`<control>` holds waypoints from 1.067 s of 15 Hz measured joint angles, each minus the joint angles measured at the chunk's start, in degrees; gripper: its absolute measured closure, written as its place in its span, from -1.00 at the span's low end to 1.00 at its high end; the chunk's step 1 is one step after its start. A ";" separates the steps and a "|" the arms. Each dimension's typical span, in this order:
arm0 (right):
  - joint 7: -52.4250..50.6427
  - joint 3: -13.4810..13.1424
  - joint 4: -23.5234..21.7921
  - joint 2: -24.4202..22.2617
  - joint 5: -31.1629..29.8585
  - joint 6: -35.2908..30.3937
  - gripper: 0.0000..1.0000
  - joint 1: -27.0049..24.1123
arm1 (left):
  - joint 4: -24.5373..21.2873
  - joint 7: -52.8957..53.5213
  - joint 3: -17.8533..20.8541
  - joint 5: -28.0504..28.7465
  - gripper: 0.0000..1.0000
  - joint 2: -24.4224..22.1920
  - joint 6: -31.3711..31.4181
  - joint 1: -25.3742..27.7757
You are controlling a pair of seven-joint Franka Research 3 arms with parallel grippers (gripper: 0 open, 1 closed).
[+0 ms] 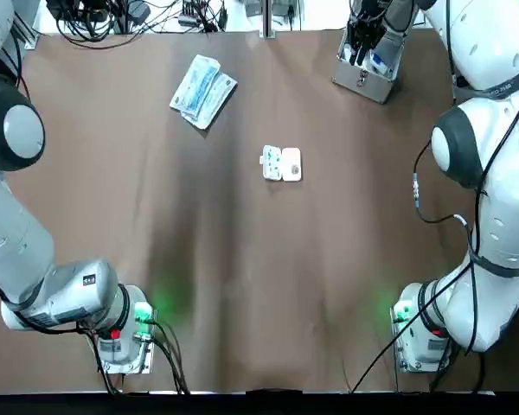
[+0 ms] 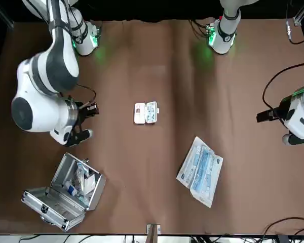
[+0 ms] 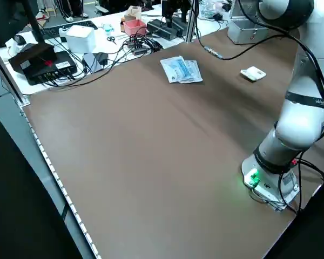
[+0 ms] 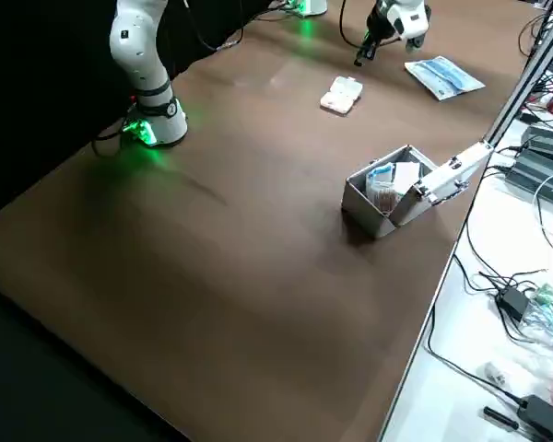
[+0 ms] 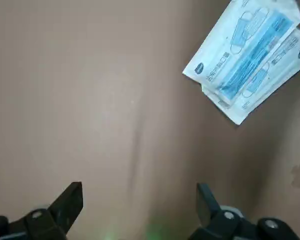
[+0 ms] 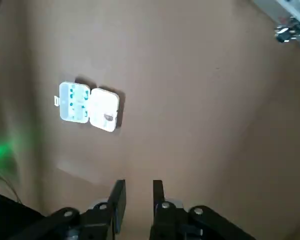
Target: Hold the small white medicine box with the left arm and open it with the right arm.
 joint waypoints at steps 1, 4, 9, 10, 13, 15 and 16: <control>0.25 -0.39 0.80 -0.33 -0.88 -0.79 0.35 0.00 | 0.07 -0.01 0.58 -0.11 -1.00 -0.81 1.03 -0.21; 0.34 -2.79 3.86 -1.32 -3.69 -4.59 -0.34 -0.02 | -0.36 0.25 9.96 -3.04 -0.99 -5.58 3.45 -7.15; 0.34 -3.64 5.76 -4.99 -11.14 -5.81 -0.96 0.00 | -7.16 1.82 13.02 -3.31 -0.99 -11.50 8.65 -11.14; 0.34 -3.84 5.80 -5.95 -11.51 -5.86 -0.96 -0.04 | -7.82 2.21 13.02 -3.31 -1.00 -11.83 8.91 -11.17; 0.35 -4.68 5.81 -8.30 -11.85 -6.55 -0.97 -0.26 | -8.62 4.06 12.72 -3.18 -0.99 -11.91 9.22 -11.45; 0.39 -5.62 5.81 -8.96 -11.97 -7.61 -0.97 -0.34 | -8.79 4.88 12.25 -3.13 -0.99 -11.91 9.25 -11.60; 0.39 -6.14 5.81 -9.06 -12.01 -7.88 -0.97 -0.45 | -8.80 5.02 12.14 -3.11 -1.00 -11.91 9.23 -11.65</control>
